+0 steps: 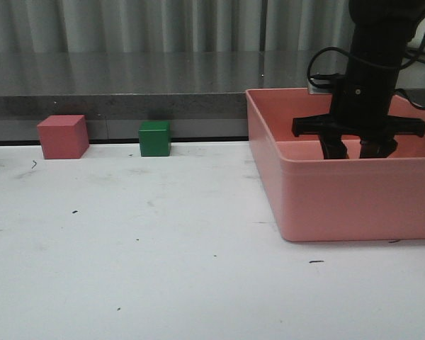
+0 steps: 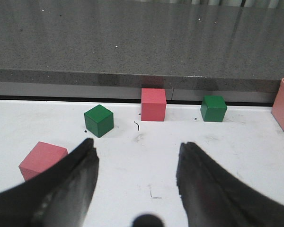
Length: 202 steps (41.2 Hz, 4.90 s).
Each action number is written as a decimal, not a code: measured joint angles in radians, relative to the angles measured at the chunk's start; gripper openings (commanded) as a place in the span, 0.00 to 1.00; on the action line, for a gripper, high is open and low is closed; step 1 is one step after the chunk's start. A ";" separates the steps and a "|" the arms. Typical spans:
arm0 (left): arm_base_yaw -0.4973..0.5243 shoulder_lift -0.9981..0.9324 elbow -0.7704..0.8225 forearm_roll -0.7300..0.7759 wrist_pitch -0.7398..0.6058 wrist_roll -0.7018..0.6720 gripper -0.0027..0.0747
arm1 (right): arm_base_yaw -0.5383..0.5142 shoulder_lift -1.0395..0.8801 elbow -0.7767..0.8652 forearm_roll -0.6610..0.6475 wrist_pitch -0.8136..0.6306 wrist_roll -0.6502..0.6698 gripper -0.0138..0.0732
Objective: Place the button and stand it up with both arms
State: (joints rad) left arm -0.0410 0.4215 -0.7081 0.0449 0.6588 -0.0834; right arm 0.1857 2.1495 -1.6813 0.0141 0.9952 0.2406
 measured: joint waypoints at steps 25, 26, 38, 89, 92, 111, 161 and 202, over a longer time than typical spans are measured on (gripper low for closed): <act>0.000 0.000 0.000 0.000 0.000 0.000 0.50 | 0.056 -0.215 0.000 0.014 0.123 0.000 0.44; 0.000 0.000 0.000 0.000 0.000 0.000 0.50 | 0.066 -0.227 0.000 0.014 0.125 0.000 0.44; 0.000 0.000 0.000 0.000 0.000 0.000 0.50 | 0.278 -0.341 0.000 0.033 0.159 0.039 0.44; 0.000 0.000 0.000 0.000 0.000 0.000 0.50 | 0.637 0.196 -0.416 -0.042 0.114 0.590 0.45; 0.000 0.000 0.000 0.000 0.000 0.000 0.50 | 0.633 0.199 -0.416 -0.042 0.114 0.592 0.48; 0.000 0.000 0.000 0.000 0.000 0.000 0.50 | 0.632 0.226 -0.420 -0.030 0.125 0.596 0.70; 0.000 0.000 0.000 0.000 0.000 0.000 0.50 | 0.632 -0.650 -0.039 -0.021 0.258 -0.275 0.70; 0.000 0.000 0.000 0.000 0.000 0.000 0.50 | 0.632 -1.506 0.757 -0.021 0.016 -0.297 0.70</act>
State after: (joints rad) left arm -0.0410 0.4215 -0.7081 0.0449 0.6588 -0.0834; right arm 0.8179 0.6431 -0.9247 -0.0065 1.0112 -0.0561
